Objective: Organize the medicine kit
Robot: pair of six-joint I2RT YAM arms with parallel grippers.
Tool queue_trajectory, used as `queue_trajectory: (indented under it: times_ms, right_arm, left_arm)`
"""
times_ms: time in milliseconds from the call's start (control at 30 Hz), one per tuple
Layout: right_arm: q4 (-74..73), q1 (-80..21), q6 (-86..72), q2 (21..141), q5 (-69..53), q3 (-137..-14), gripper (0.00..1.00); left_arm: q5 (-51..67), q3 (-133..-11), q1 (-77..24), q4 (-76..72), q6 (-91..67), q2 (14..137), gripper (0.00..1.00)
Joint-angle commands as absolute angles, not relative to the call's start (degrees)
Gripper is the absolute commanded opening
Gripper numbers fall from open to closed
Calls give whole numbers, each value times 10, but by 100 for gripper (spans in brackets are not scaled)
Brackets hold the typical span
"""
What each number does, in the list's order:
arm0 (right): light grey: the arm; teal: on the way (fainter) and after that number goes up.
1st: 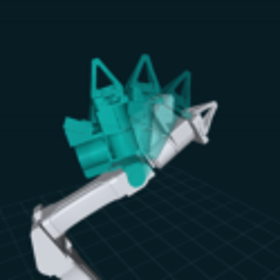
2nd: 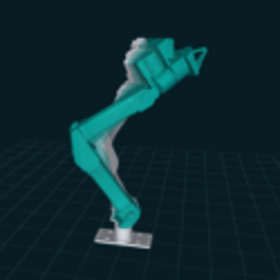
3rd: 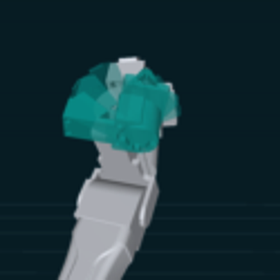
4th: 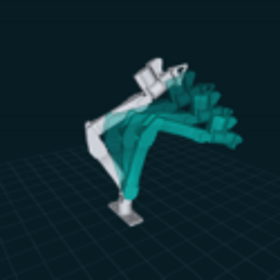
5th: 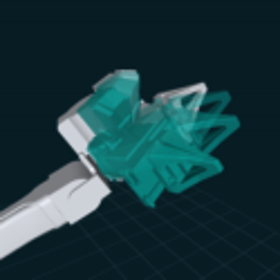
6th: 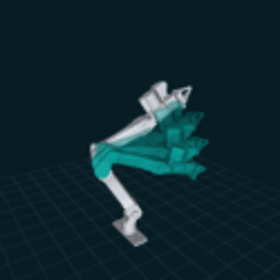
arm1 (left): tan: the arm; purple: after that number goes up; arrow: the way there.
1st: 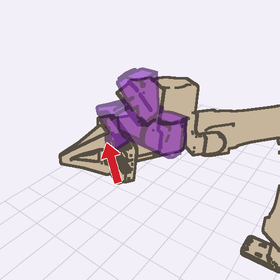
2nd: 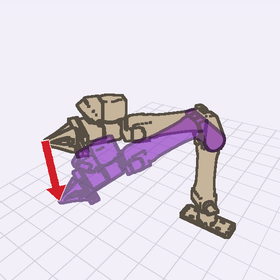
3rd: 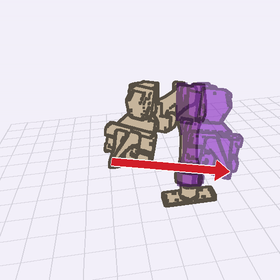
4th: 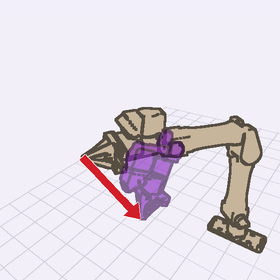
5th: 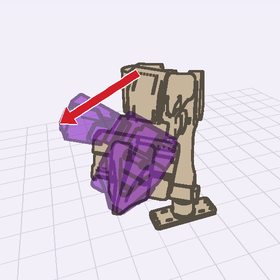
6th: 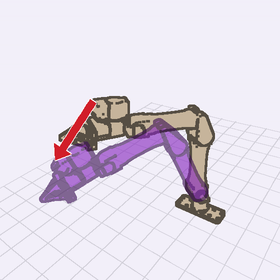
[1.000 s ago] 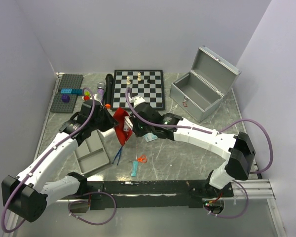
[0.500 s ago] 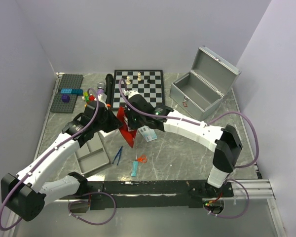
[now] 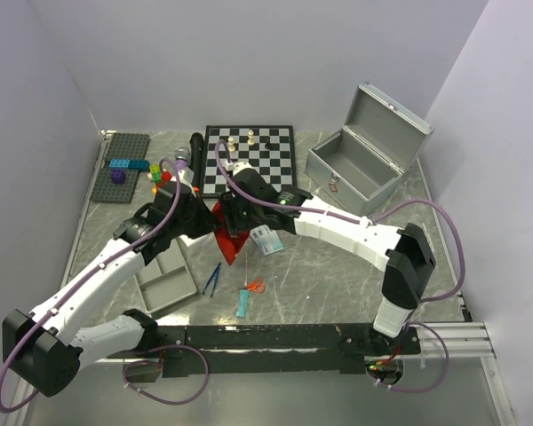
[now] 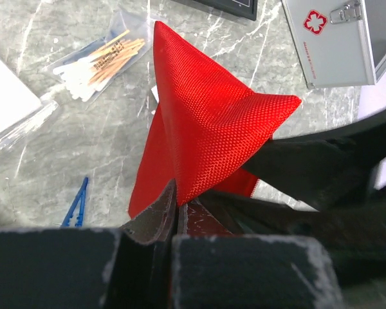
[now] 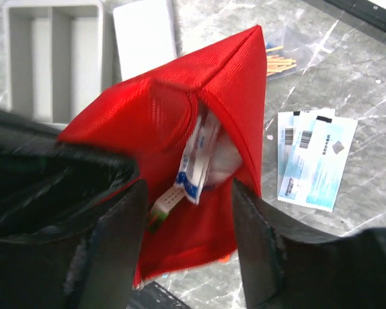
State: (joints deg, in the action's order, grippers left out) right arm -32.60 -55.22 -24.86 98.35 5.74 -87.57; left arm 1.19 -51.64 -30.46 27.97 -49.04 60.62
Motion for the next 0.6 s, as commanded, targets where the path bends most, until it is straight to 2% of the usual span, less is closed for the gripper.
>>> queue_trajectory:
  times_ms: [0, 300, 567]
  right_arm:
    - [-304, -549, -254, 898, 46, -860, 64]
    - [-276, -537, -227, 770, 55, -751, 68]
    - [-222, -541, -185, 823, -50, -609, 59]
  left_arm:
    - [-15, -530, -307, 271, -481, 601, 1]
    - [-59, -551, -294, 316, -461, 593, 1]
    - [-57, -567, -186, 365, -430, 541, 1]
